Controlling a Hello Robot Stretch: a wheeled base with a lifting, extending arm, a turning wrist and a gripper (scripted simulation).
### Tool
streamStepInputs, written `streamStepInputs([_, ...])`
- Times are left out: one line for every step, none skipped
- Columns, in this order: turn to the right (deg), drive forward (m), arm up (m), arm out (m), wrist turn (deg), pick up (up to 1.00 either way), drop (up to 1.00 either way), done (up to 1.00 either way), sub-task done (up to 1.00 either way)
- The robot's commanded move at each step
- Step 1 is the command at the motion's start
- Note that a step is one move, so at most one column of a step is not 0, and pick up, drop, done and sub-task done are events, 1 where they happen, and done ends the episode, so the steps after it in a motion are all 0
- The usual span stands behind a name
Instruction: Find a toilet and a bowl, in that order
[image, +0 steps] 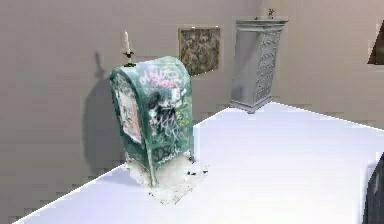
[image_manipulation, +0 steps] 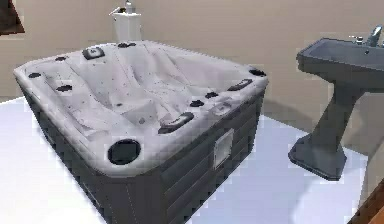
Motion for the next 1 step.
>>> streamStepInputs([0.0,0.40,0.00,0.00,0.0,0.00,0.00,0.00,0.00])
